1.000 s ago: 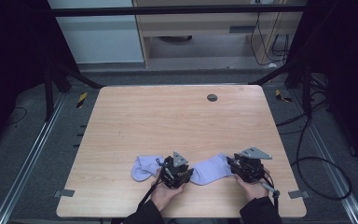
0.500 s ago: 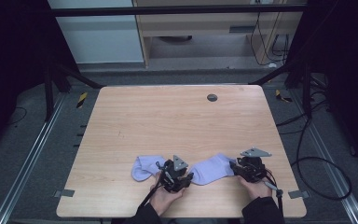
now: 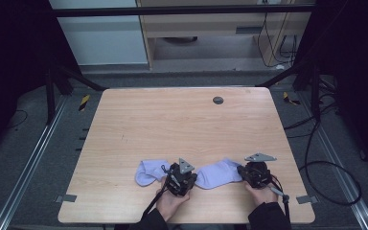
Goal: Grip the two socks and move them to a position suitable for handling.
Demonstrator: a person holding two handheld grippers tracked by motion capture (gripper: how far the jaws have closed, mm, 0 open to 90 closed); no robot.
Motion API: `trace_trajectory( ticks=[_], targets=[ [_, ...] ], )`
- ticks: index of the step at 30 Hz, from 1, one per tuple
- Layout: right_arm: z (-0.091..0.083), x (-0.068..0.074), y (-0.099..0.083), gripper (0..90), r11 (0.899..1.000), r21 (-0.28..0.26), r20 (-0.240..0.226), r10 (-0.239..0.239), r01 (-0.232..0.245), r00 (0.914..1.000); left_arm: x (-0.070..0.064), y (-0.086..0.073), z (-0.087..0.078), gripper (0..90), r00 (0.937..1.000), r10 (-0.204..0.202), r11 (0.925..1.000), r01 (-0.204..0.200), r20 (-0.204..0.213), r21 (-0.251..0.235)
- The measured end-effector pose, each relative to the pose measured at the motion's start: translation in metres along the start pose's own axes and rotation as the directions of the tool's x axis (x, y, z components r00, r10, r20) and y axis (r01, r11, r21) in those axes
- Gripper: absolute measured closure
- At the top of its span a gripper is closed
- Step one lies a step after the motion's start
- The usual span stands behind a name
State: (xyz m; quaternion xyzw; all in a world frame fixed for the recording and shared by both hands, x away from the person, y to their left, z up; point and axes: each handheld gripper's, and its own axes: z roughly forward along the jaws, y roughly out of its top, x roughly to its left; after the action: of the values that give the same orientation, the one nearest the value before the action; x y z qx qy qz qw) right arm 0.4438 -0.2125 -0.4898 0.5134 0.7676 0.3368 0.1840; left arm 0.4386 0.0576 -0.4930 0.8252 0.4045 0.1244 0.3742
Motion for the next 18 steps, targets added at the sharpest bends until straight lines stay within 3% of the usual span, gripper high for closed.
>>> trace_trajectory(
  ticks=[4,13,14,18],
  targets=[
    [-0.012,0.005,-0.002,87.0,0.999,-0.041,-0.015,0.0,0.0,0.9999,0.008,0.008,-0.004,88.7,0.9999,-0.002,0.9998,0.002,-0.012,-0.019],
    [-0.02,0.019,-0.018,79.5,1.0,0.014,0.008,-0.021,0.021,0.9998,0.009,0.006,0.005,87.9,0.9997,0.023,0.9997,-0.022,-0.013,0.013],
    [-0.021,0.02,-0.018,73.5,1.0,0.015,0.014,-0.02,0.02,0.9997,0.011,0.006,0.004,81.9,1.0,0.009,1.0,-0.009,0.001,0.001],
    [-0.026,0.018,-0.015,66.1,0.999,-0.045,0.03,-0.018,0.02,0.9994,0.017,0.01,-0.008,68.3,0.9999,0.008,0.9992,-0.008,0.007,-0.039]
  ],
)
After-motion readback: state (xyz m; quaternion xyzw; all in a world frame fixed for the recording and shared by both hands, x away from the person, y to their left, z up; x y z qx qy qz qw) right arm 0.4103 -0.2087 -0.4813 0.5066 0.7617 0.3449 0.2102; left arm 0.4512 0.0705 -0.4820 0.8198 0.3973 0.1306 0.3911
